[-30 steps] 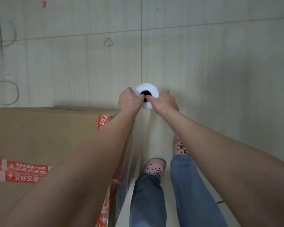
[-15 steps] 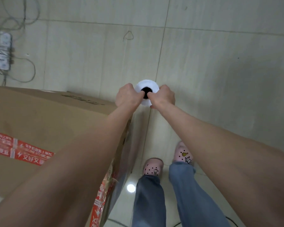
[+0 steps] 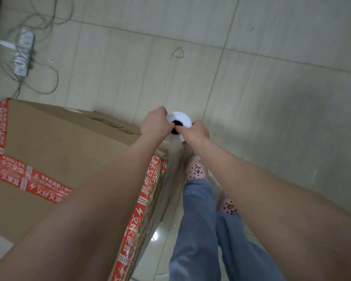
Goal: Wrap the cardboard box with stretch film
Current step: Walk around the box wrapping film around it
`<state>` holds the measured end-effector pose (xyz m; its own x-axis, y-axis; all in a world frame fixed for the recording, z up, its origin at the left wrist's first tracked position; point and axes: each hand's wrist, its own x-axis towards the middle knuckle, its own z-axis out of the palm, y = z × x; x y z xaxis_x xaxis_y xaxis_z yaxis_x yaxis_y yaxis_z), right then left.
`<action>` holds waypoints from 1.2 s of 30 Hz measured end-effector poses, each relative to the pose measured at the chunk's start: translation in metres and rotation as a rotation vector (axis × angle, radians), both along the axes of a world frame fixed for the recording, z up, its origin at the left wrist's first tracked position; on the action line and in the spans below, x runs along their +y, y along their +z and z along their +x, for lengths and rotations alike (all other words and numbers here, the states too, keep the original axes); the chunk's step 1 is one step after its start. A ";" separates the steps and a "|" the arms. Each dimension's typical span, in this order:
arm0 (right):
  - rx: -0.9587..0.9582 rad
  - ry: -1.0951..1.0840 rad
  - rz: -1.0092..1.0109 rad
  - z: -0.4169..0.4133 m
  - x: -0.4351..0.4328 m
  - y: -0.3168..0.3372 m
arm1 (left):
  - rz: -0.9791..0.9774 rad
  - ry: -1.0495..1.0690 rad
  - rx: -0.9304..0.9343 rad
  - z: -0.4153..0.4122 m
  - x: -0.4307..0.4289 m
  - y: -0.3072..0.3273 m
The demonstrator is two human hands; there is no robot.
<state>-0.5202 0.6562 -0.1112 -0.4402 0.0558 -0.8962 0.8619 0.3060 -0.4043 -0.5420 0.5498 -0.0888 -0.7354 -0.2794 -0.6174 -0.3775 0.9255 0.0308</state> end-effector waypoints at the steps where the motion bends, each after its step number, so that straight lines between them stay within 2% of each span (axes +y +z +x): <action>1: -0.024 -0.027 -0.012 0.001 -0.001 -0.001 | 0.016 -0.051 -0.002 -0.004 0.001 -0.002; 4: -0.060 -0.036 0.049 0.002 -0.007 -0.005 | 0.026 -0.248 -0.031 -0.013 0.003 -0.007; 7: -0.029 0.085 0.181 -0.002 -0.010 -0.005 | 0.052 -0.420 -0.055 -0.018 -0.001 -0.011; 10: 0.034 0.235 0.266 -0.014 -0.011 0.001 | 0.031 -0.445 -0.080 -0.027 -0.008 -0.010; 14: 0.147 0.384 0.295 -0.042 -0.020 0.005 | 0.046 -0.252 -0.009 -0.033 -0.023 -0.012; 17: 0.210 0.399 0.245 -0.064 -0.034 0.002 | 0.068 -0.006 0.043 -0.034 -0.040 -0.014; 20: 0.143 0.375 0.220 -0.073 -0.049 0.004 | 0.102 0.183 0.051 -0.037 -0.056 -0.015; 24: -0.092 0.268 0.140 -0.067 -0.064 0.006 | 0.172 0.443 0.042 -0.034 -0.071 -0.017; 28: 0.019 0.352 0.181 -0.073 -0.076 0.002 | 0.237 0.689 0.049 -0.032 -0.076 -0.017; 32: 0.128 0.473 0.208 -0.089 -0.088 0.006 | 0.287 0.780 0.035 -0.034 -0.089 -0.015; 36: 0.227 0.487 0.249 -0.097 -0.100 0.007 | 0.350 0.745 -0.110 -0.042 -0.102 -0.008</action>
<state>-0.6172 0.5565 -0.1041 -0.6469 -0.0045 -0.7625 0.4984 0.7543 -0.4273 -0.5845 0.4475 -0.0973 -0.3641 -0.4473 -0.8169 -0.9054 0.3756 0.1979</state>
